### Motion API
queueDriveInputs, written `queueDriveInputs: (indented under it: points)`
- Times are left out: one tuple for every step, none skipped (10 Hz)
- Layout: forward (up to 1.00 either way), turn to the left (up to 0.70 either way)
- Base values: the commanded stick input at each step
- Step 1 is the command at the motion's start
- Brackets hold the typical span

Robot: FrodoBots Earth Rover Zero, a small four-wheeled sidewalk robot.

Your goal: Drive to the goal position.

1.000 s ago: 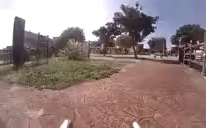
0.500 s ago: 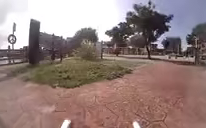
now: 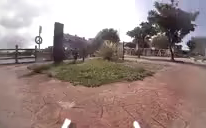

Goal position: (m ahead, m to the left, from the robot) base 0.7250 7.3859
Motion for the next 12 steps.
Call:
queueDriveInputs:
  points:
    - [0.0,0.5]
    - [0.0,0.5]
    - [0.0,0.5]
    - [0.0,0.5]
    - [0.0,0.5]
    - [0.0,0.5]
    - [0.0,0.5]
    - [0.0,0.5]
    - [0.0,0.5]
    - [0.0,0.5]
    - [0.0,0.5]
    - [0.0,0.5]
